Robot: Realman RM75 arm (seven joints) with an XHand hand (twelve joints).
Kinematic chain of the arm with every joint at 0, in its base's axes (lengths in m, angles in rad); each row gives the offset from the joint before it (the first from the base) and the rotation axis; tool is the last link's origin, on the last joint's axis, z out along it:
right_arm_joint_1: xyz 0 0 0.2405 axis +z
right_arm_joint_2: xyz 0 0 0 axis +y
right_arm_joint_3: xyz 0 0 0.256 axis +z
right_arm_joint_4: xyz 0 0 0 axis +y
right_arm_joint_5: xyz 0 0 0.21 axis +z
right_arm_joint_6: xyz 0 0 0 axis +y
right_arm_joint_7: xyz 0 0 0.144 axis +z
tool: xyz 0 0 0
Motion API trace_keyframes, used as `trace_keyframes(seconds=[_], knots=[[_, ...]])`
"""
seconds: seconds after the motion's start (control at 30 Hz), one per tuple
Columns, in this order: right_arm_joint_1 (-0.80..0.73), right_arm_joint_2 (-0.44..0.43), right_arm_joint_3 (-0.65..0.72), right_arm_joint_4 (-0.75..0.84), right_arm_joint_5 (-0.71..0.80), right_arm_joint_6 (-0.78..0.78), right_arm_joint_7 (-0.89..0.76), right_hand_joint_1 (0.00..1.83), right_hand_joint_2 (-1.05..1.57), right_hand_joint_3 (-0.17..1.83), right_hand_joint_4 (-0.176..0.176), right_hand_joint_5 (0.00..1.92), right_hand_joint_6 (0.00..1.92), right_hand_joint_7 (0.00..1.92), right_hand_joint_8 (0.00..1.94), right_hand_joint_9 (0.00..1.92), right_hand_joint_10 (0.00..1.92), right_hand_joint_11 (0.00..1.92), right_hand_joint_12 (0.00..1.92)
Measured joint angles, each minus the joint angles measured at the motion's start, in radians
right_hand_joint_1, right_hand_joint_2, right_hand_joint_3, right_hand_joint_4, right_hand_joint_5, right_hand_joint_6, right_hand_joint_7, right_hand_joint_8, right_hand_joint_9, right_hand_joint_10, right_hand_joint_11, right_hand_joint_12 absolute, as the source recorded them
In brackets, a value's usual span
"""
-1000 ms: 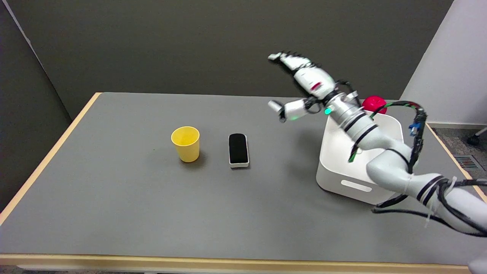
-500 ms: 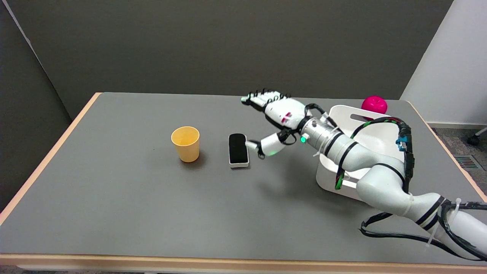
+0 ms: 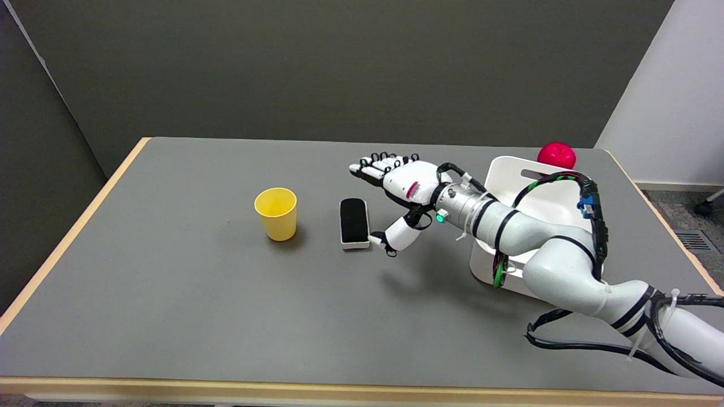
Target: Pick up the blackboard eraser.
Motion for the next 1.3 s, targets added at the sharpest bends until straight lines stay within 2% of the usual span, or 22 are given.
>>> trace_keyframes(seconds=[0.4,0.73,1.3], knots=[[0.032,-0.051,-0.036,-0.098,-0.027,0.037,-0.034,0.48,0.55,0.81,0.001,0.00,0.22,0.00,0.18,0.02,0.74,0.04,1.31],[0.087,-0.105,-0.083,-0.211,-0.035,0.066,-0.038,0.44,0.52,0.82,-0.009,0.00,0.08,0.00,0.09,0.01,0.68,0.05,1.32],[0.183,-0.177,-0.153,-0.392,-0.040,0.116,-0.018,0.42,0.51,0.83,-0.007,0.00,0.06,0.00,0.07,0.00,0.63,0.03,1.29]])
